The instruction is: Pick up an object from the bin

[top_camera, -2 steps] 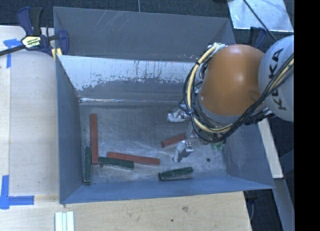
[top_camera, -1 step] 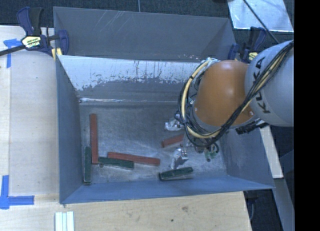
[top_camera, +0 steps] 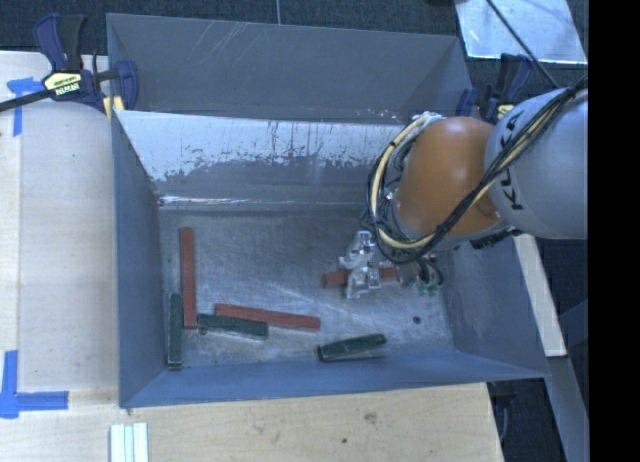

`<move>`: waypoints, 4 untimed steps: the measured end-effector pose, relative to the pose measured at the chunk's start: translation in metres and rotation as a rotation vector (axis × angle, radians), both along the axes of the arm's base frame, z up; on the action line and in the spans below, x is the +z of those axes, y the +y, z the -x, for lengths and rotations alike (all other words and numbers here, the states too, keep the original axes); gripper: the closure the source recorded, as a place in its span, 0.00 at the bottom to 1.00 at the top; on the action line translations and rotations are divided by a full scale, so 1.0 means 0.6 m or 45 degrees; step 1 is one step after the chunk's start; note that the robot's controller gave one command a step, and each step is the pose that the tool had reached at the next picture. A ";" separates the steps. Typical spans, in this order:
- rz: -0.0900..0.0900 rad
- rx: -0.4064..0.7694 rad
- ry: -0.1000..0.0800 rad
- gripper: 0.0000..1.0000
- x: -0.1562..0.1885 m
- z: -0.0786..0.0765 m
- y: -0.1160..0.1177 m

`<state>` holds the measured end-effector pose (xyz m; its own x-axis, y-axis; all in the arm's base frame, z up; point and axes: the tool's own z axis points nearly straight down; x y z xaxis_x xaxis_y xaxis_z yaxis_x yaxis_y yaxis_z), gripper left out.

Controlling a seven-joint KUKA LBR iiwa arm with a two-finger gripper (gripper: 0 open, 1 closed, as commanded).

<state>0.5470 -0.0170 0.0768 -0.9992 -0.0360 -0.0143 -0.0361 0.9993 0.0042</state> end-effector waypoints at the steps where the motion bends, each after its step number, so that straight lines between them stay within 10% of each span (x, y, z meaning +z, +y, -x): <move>1: 0.000 -0.001 0.000 1.00 0.000 0.000 0.000; 2: 0.008 0.075 0.005 1.00 0.278 0.041 -0.004; 3: 0.007 0.072 0.014 0.00 0.272 0.042 -0.004; 4: 0.007 0.071 0.014 0.00 0.272 0.042 -0.005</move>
Offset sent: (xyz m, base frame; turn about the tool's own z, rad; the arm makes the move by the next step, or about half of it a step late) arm -0.0263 -0.0021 0.1630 -0.0597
